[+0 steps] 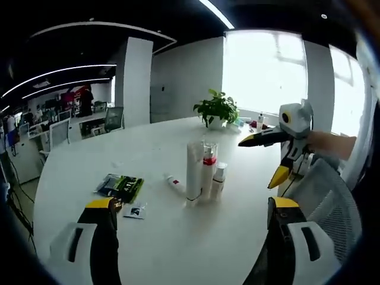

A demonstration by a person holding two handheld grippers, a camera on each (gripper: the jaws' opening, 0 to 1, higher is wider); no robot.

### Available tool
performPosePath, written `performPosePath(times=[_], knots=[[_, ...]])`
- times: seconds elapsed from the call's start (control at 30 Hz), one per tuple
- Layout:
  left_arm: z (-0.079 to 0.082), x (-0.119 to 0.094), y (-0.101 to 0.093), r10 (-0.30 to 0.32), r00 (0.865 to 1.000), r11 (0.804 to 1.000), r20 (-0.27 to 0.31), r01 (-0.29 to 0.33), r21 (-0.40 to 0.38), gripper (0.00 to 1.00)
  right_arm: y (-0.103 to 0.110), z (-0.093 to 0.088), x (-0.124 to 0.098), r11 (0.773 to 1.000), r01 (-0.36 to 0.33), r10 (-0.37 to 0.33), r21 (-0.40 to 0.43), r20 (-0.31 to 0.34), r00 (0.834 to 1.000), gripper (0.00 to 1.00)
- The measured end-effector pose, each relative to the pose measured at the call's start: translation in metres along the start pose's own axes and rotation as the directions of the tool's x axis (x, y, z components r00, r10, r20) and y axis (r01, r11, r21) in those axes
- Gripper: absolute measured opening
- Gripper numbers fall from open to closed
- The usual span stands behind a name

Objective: Arrange the skincare products in the storage area until every visible bottle or jar stands upright without overlapping.

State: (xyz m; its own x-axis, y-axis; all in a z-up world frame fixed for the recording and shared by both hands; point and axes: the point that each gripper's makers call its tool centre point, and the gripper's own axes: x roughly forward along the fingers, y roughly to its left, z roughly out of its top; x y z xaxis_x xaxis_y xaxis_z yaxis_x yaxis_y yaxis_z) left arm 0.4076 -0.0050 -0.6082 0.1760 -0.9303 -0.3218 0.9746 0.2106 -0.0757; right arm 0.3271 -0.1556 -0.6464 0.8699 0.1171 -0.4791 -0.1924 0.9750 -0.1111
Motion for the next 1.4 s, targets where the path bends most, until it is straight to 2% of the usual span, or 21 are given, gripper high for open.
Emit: performPosePath(times=[0.17, 0.27, 0.4, 0.5, 0.83, 0.87, 1.0, 1.17, 1.4], knots=[[-0.005, 0.001, 0.008, -0.001, 1.0, 1.0, -0.01, 0.001, -0.001, 0.99, -0.007, 0.003, 0.001, 1.0, -0.015, 0.015, 0.01, 0.014, 1.0, 0.99], [-0.011, 0.002, 0.011, 0.002, 0.999, 1.0, -0.037, -0.001, 0.013, 0.99, -0.012, 0.004, 0.001, 0.999, -0.026, 0.025, 0.021, 0.013, 1.0, 0.99], [-0.008, 0.002, 0.017, 0.022, 1.0, 1.0, -0.02, -0.022, -0.015, 0.99, -0.016, 0.002, 0.002, 0.999, -0.036, 0.036, 0.015, -0.007, 0.999, 0.99], [-0.006, 0.003, 0.017, 0.035, 0.999, 0.999, -0.019, -0.035, -0.008, 0.99, -0.02, 0.002, 0.002, 0.999, -0.047, 0.047, 0.006, -0.018, 0.999, 0.99], [-0.008, 0.005, 0.02, 0.049, 0.999, 0.999, -0.023, -0.049, -0.021, 0.99, -0.042, 0.017, 0.002, 0.997, -0.067, 0.067, -0.025, -0.005, 0.998, 0.99], [-0.009, 0.008, 0.018, 0.055, 0.998, 0.998, -0.03, -0.055, -0.018, 0.99, -0.052, 0.027, 0.002, 0.997, -0.08, 0.08, -0.02, 0.023, 0.997, 0.99], [-0.01, 0.01, 0.015, 0.056, 0.998, 0.998, -0.04, -0.056, -0.018, 0.99, -0.058, 0.035, 0.001, 0.995, -0.1, 0.101, -0.03, 0.021, 0.995, 0.99], [-0.009, 0.01, 0.018, 0.062, 0.997, 0.998, -0.039, -0.063, -0.016, 0.99, -0.076, 0.048, 0.002, 0.993, -0.098, 0.1, -0.065, 0.033, 0.994, 0.99], [-0.017, 0.018, 0.012, 0.054, 0.996, 0.999, -0.065, -0.054, 0.003, 0.99, -0.101, 0.052, 0.014, 0.986, -0.102, 0.105, -0.134, 0.01, 0.994, 0.97]])
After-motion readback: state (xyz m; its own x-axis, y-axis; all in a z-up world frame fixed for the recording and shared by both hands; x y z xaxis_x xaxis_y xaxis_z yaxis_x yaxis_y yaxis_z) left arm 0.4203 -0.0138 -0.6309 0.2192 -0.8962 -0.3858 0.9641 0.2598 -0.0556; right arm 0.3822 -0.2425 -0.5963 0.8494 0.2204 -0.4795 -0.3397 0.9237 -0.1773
